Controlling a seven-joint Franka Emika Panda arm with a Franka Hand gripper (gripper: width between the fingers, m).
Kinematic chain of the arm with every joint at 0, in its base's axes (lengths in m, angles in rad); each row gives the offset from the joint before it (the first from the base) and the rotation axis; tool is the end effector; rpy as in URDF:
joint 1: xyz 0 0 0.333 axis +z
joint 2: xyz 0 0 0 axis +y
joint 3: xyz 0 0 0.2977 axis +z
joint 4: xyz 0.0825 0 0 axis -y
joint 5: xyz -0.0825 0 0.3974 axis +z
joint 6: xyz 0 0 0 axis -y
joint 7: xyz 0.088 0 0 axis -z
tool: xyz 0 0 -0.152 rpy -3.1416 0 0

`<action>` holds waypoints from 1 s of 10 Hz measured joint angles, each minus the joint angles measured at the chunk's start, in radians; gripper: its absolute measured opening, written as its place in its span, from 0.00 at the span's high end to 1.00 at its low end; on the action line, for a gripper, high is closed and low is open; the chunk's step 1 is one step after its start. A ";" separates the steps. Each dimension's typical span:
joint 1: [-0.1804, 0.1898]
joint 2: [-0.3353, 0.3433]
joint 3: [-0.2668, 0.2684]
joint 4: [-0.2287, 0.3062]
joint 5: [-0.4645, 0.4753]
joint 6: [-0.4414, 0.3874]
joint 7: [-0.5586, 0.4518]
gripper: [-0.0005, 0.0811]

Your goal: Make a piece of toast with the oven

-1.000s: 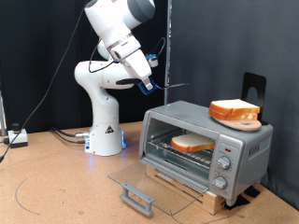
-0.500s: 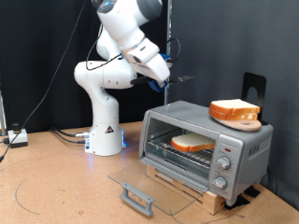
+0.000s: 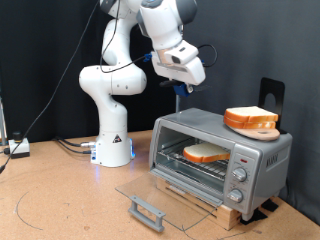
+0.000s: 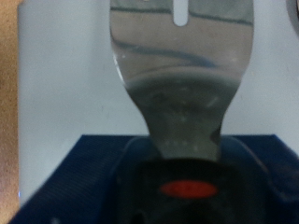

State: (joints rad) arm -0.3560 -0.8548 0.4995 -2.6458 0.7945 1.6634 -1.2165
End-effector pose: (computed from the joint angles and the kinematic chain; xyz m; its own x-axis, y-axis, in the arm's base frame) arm 0.3222 0.1314 0.3993 0.5356 0.7897 0.2991 0.8382 -0.4542 -0.3018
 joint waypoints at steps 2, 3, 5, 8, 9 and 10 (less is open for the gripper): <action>0.006 -0.022 0.064 -0.012 0.021 0.019 0.052 0.51; 0.006 -0.026 0.090 -0.023 0.028 0.039 0.067 0.51; 0.006 -0.026 0.123 -0.052 0.039 0.083 0.071 0.51; 0.006 -0.012 0.156 -0.091 0.086 0.125 0.069 0.51; 0.006 -0.006 0.167 -0.097 0.104 0.130 0.065 0.51; 0.006 -0.003 0.178 -0.102 0.120 0.134 0.060 0.51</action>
State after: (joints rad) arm -0.3498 -0.8582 0.6779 -2.7477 0.9145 1.7974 -1.1564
